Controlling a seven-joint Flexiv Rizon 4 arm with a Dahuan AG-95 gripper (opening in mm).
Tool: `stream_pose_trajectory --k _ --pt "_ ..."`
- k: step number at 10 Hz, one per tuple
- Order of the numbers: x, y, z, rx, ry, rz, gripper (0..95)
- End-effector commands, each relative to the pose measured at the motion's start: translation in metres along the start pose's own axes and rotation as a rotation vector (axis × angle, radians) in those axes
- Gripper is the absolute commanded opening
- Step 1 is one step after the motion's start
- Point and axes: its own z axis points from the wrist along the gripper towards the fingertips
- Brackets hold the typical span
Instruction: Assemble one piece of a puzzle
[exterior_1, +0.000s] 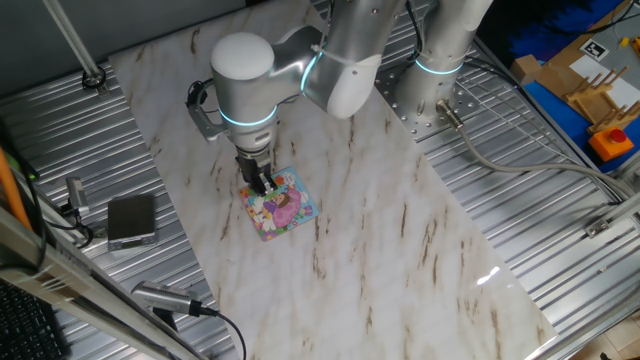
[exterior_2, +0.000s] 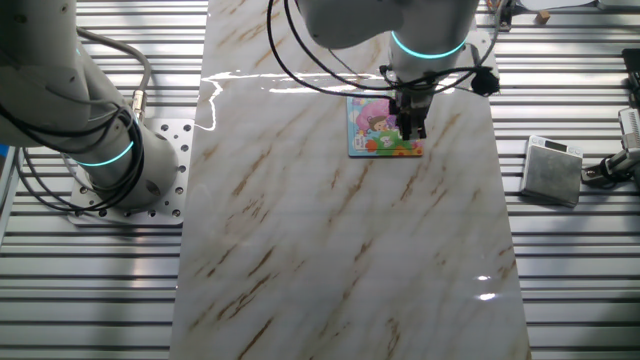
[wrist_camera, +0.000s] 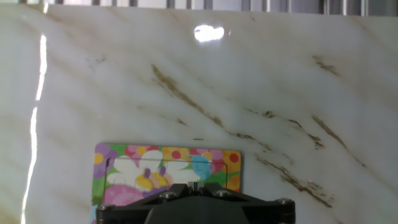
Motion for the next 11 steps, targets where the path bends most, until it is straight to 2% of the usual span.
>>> stream_pose_trajectory --k 1,3,7,11 --pt "0.0011 0.0049 -0.0111 0.003 0.037 -0.061 0.0" --pt "0.0026 0.0078 -0.0183 0.002 0.055 -0.086 0.0" --pt "0.0028 0.0080 -0.0185 0.002 0.055 -0.118 0.0" --pt "0.0030 0.0079 -0.0184 0.004 0.067 -0.142 0.0"
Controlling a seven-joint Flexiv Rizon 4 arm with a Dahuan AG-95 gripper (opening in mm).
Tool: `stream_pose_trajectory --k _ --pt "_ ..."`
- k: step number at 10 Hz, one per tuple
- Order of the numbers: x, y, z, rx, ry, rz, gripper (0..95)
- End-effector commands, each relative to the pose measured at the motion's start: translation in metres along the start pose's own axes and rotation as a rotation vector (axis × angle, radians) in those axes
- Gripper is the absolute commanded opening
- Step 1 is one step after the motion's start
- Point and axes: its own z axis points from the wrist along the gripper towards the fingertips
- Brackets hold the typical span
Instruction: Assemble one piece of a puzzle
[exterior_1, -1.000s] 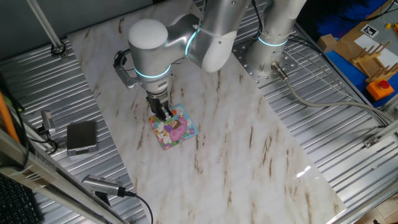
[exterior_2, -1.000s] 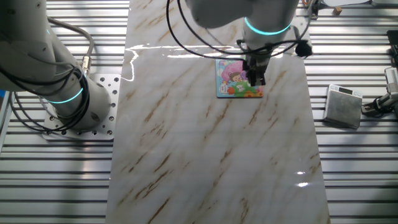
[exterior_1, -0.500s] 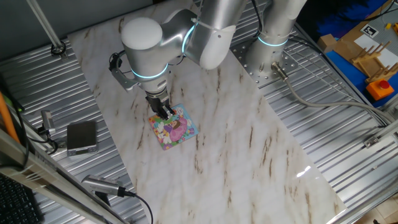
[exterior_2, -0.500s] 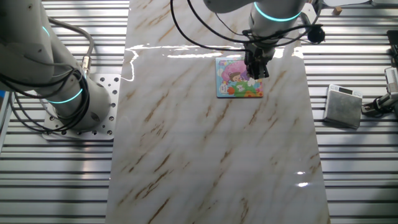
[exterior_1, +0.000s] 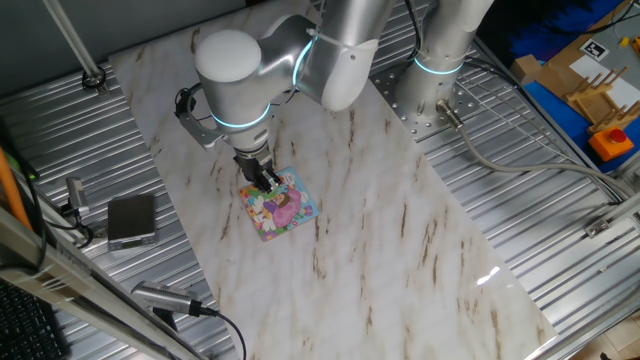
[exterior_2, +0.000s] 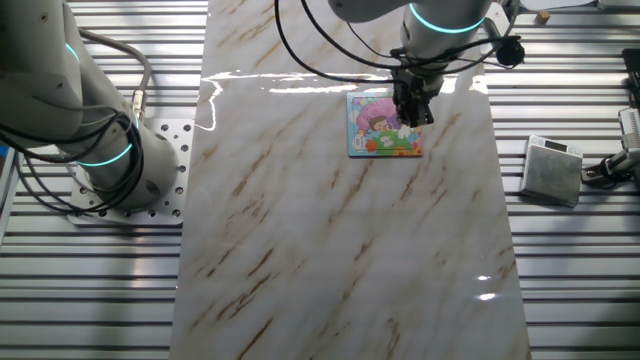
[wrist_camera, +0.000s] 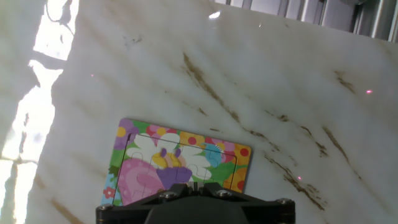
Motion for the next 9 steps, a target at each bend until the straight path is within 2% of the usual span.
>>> stream_pose_trajectory --k 1,4,7,9 --pt "0.0004 -0.0004 0.0006 0.005 -0.001 -0.013 0.0" --pt "0.0054 0.0007 0.0032 0.015 0.019 -0.044 0.0" --pt "0.0054 0.0007 0.0032 -0.006 0.017 -0.054 0.0" --pt "0.0054 0.0007 0.0032 0.007 0.018 -0.052 0.0"
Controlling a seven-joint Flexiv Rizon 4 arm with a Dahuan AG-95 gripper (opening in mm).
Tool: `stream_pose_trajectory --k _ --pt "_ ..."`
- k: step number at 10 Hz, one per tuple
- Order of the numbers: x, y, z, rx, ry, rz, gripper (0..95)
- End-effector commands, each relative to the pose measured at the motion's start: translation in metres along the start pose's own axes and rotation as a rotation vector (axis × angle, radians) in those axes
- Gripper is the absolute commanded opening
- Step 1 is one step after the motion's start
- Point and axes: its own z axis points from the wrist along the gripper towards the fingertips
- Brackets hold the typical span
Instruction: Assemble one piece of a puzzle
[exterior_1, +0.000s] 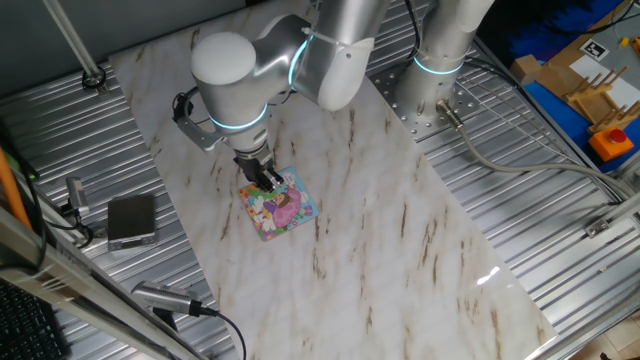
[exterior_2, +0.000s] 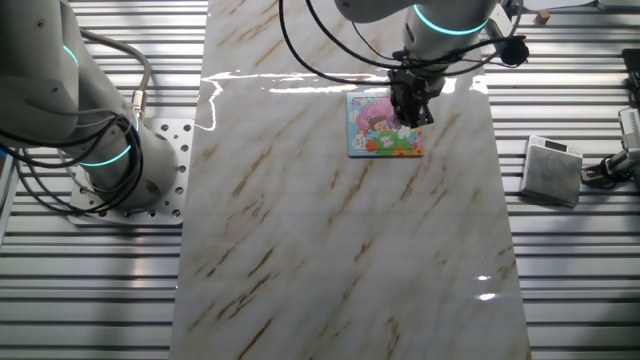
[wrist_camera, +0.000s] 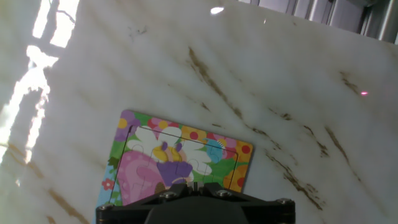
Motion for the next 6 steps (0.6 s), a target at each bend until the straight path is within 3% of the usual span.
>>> stream_pose_trajectory --k 1,6 --pt "0.0008 -0.0008 0.0003 0.013 0.003 -0.004 0.0" --pt "0.0008 -0.0008 0.0003 0.021 0.006 0.002 0.0"
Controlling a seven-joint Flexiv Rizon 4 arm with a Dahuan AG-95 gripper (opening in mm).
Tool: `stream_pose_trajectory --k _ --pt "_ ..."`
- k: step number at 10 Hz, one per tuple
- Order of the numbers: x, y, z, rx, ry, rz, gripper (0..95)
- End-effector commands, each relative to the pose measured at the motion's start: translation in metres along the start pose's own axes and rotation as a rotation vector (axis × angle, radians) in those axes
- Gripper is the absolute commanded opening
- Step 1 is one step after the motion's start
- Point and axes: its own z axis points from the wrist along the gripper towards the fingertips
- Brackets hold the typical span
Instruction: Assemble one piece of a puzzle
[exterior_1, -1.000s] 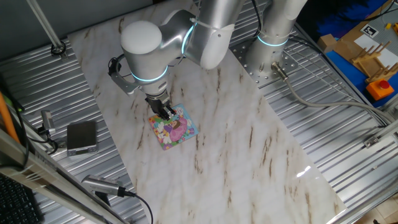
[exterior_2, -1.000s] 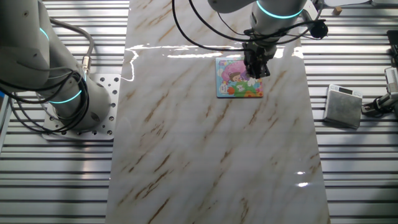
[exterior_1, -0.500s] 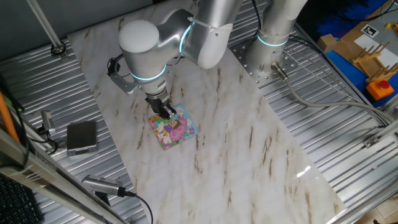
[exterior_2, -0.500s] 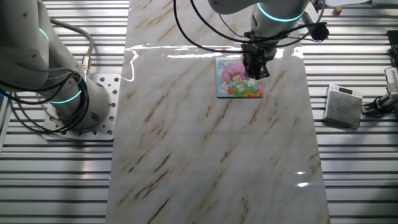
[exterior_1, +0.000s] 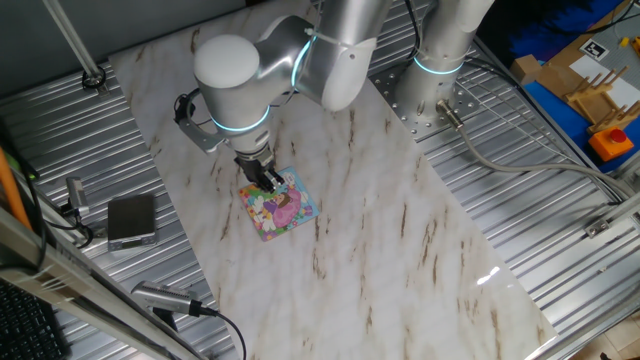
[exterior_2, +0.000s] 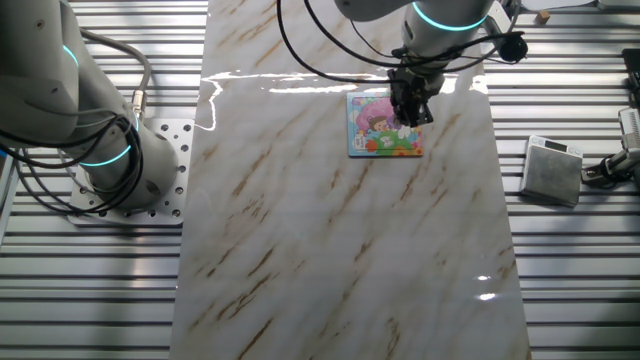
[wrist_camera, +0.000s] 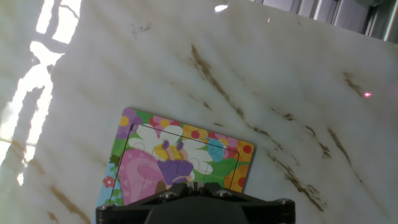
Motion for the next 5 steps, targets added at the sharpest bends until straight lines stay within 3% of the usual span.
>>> stream_pose_trajectory --k 1,5 --pt "0.0003 0.0000 -0.0001 0.003 0.000 0.005 0.0" --pt "0.0003 0.0000 -0.0001 0.007 0.005 0.007 0.0"
